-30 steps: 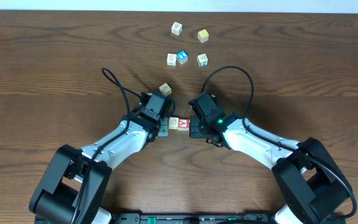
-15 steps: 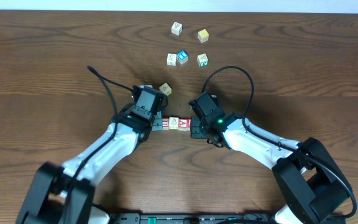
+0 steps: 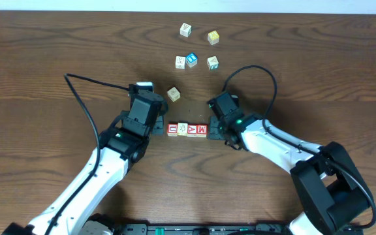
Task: Lift 4 blocks
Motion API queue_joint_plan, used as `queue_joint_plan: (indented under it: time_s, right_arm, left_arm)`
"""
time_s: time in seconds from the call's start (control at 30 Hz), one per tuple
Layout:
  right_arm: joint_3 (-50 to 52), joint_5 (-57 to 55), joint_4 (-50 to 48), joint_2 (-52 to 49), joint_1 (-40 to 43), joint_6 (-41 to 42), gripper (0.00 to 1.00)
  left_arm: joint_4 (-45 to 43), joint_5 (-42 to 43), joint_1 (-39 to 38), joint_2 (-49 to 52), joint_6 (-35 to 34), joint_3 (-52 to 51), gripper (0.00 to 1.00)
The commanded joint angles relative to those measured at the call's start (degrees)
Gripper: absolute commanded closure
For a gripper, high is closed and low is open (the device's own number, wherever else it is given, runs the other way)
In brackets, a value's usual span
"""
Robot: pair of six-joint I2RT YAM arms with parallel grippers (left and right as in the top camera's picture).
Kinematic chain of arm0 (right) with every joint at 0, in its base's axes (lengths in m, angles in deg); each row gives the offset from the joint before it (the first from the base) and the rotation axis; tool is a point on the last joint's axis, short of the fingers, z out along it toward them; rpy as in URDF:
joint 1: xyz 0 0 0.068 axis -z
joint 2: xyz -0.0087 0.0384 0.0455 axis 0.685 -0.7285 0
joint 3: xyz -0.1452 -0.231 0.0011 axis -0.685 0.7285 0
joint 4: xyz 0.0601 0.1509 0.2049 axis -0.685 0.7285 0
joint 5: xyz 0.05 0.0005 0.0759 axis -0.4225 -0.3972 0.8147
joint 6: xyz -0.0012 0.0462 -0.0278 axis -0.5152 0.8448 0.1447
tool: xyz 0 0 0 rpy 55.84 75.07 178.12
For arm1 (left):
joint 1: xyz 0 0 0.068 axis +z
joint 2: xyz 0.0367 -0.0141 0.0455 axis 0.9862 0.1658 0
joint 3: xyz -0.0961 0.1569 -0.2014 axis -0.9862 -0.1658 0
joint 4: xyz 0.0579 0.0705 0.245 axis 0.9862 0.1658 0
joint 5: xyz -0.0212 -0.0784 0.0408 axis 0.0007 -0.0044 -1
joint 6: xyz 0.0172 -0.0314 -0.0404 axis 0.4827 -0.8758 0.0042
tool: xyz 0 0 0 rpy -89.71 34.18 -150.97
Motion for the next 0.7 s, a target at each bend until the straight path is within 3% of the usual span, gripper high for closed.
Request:
queue_joint_plan:
  time_s: [0.0,0.23,0.5,0.6,0.67]
  right_arm:
    - [-1.14,-1.14,0.55,2.47,2.21,-2.14,0.99]
    - [-1.14,-4.61,0.42,12.90,7.67,-8.96,0.99]
    - [-1.14,-5.07,3.76,28.33,15.30,-19.67,0.92]
    - [-1.14,-5.68,5.81,32.65,17.86,-22.18,0.81]
    - [-1.11,-7.78,6.99,35.12,19.76,-22.43,0.63]
  left_arm:
    - [0.24,-3.21,0.26,-2.36,0.98,1.53,0.93]
    - [1.18,-5.90,0.26,-10.36,3.28,1.53,0.93]
    - [4.81,-16.11,0.26,-26.21,3.34,1.53,0.92]
    - [6.34,-18.49,0.26,-33.46,4.39,1.53,0.92]
    - [7.23,-18.86,0.26,-39.89,4.83,1.55,0.90]
